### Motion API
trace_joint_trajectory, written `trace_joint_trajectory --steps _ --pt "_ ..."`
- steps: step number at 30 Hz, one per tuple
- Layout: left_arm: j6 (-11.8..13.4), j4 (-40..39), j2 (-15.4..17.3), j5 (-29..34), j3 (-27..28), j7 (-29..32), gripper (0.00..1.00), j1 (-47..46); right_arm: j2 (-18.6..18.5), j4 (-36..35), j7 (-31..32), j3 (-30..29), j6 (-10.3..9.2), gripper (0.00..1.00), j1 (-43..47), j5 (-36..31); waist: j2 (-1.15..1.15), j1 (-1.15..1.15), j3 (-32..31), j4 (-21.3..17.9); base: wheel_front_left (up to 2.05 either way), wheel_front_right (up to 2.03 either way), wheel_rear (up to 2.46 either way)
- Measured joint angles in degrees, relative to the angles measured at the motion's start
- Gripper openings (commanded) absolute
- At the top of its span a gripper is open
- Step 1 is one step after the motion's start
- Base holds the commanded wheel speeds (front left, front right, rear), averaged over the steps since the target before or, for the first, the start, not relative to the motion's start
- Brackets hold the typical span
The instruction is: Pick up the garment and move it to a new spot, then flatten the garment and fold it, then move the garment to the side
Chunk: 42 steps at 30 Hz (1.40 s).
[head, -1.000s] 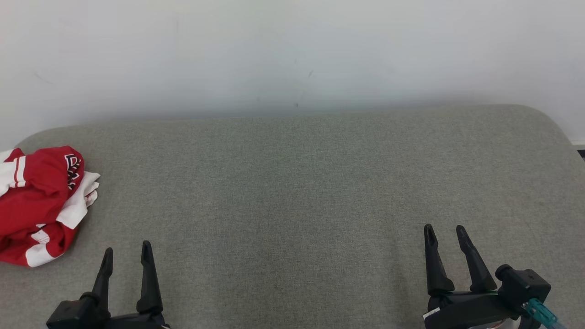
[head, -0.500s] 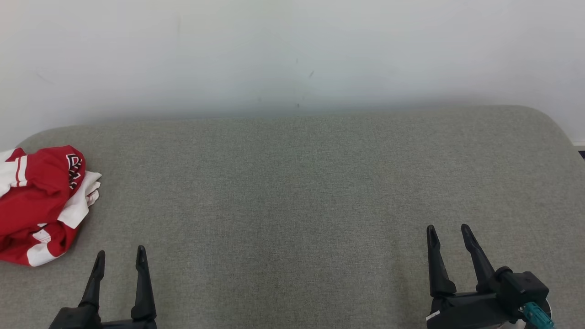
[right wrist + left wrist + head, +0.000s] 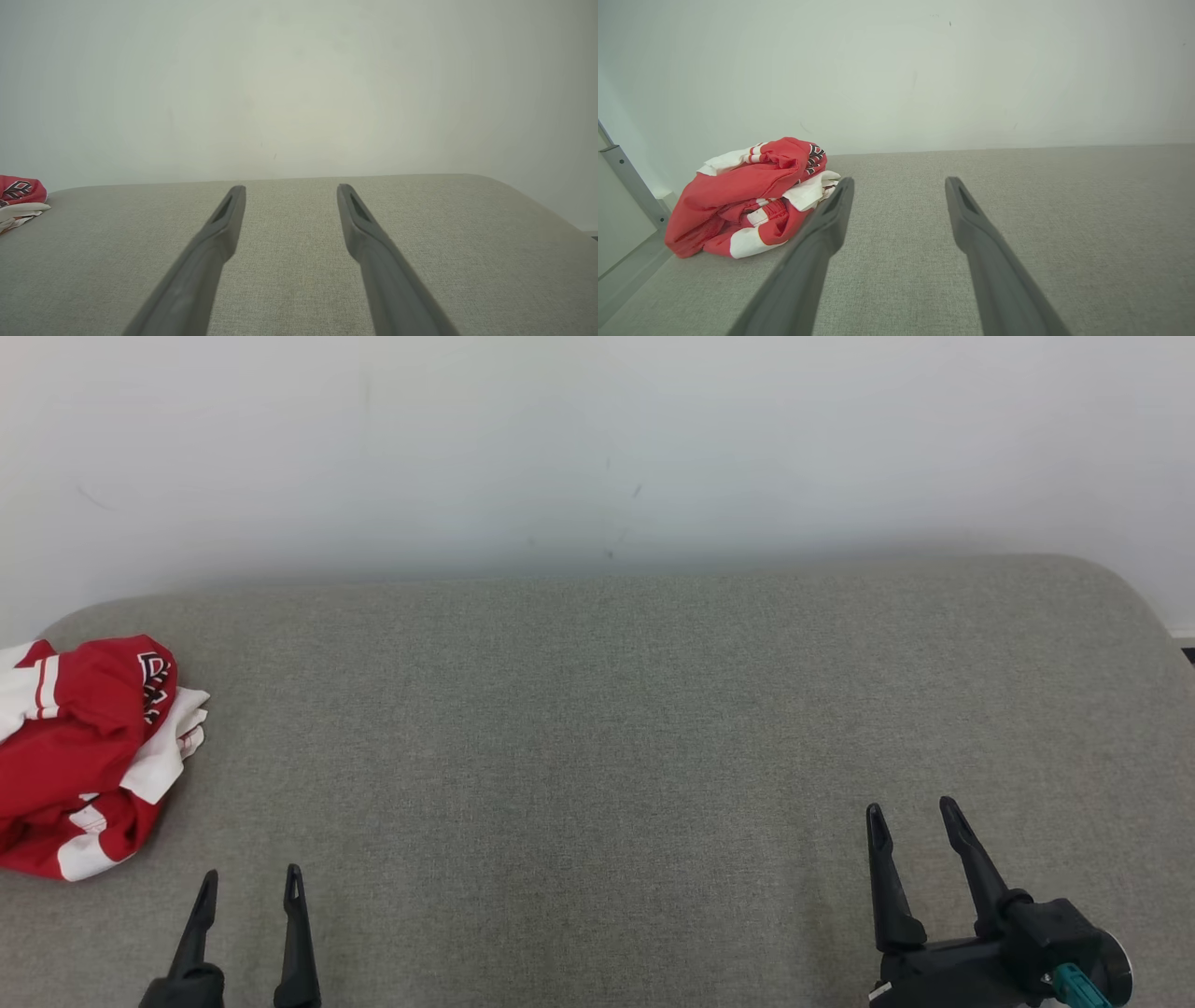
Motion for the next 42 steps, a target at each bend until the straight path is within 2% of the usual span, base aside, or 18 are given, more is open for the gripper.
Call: trace_joint_trajectory --steps 8,27,42 --pt "0.02 0.81 0.02 2.63 -0.09 -0.74 1.00 -0.08 0.00 0.38 -0.63 -0.10 0.00 1.00 0.02 -2.65 0.00 0.00 -0.26 0.03 0.00 0.00 0.00" --pt "-0.53 1.91 -0.01 0.88 -0.55 0.12 1.00 -0.15 0.00 3.13 -0.64 -0.21 0.00 1.00 -0.20 -2.54 0.00 0.00 -0.89 0.06 0.00 0.00 0.00" --pt "1.65 0.30 0.01 0.48 -0.49 0.32 1.00 -0.02 -0.01 5.21 -0.64 -0.03 0.00 1.00 -0.80 -1.59 0.00 0.00 -0.94 0.20 0.00 0.00 0.00"
